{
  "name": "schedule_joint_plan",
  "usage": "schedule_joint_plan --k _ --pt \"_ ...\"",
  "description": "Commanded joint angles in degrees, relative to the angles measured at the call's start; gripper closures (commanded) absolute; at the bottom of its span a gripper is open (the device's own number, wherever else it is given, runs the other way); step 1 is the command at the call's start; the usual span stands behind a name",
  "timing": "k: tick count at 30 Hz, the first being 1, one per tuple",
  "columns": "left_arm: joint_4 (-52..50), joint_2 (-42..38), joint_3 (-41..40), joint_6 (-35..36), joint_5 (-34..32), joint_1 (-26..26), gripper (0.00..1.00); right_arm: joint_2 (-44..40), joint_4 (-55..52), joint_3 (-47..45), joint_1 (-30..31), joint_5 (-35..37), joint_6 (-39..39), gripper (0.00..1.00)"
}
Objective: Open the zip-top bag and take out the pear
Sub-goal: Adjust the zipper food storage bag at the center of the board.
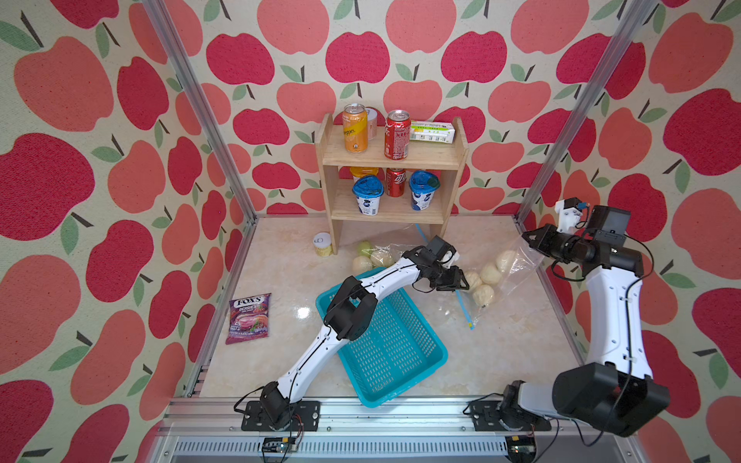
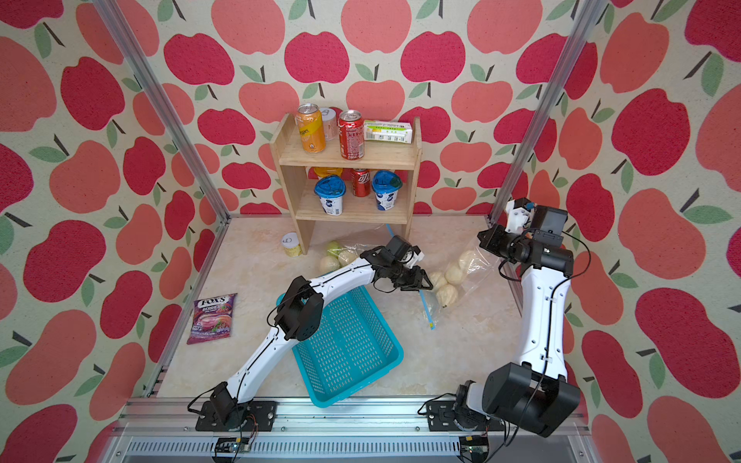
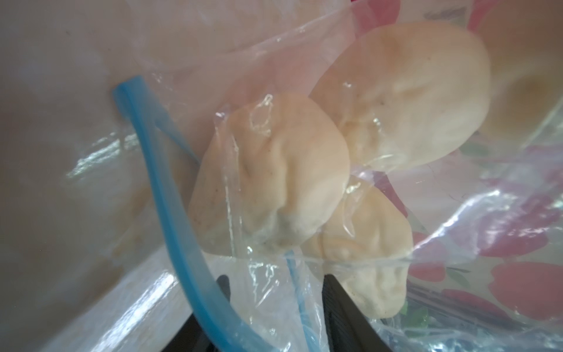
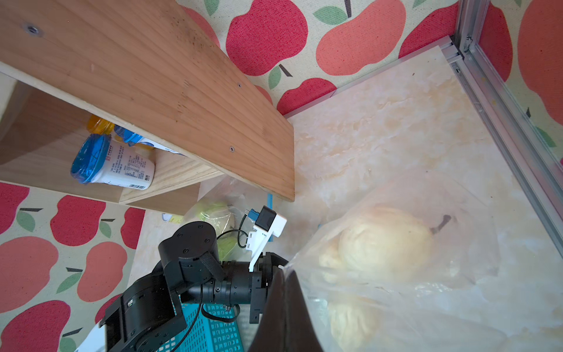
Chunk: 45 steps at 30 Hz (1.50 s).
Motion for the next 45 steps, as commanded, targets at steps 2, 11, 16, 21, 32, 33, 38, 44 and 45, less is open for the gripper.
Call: schedule_joint_plan --k 2,11,16,21,32,33,38,44,45 --pt "1.03 -0.14 -0.49 0.30 -0.15 0.17 0.61 -1.32 0.08 3.38 0.58 -2.74 2.08 1.00" --pt "3.80 -2.67 -4.10 1.32 -0.41 0.32 1.00 -1.34 -0.22 4.85 0.76 -2.80 2.95 1.00" --pt "3.45 -4.42 -6.41 1.70 -2.09 1.04 1.00 -2.46 -0.13 6.63 0.89 -3.87 2.42 1.00" --pt "5.06 -6.73 -9.96 1.59 -3.04 1.92 1.00 -3.43 0.34 7.18 1.07 -5.47 2.27 1.00" --pt "9.97 -11.12 -14.55 3.42 -1.75 2.80 1.00 -5.60 -3.62 1.74 0.93 9.71 0.77 1.00" --pt "9.93 -10.97 -13.82 3.82 -1.18 2.64 1.00 -5.71 -4.02 0.51 0.85 12.42 0.55 1.00" --pt "7.63 -8.91 -8.34 6.62 0.08 1.34 1.00 -5.55 -4.70 -7.04 0.19 22.34 0.00 0.83" --pt "3.54 -5.07 -1.75 7.48 0.64 0.03 0.99 -6.24 -5.51 -8.93 0.19 30.01 -0.22 0.34" --pt "3.35 -4.59 -1.08 7.46 0.78 -0.16 0.99 -5.69 -7.15 -7.80 0.27 31.93 -0.16 0.32"
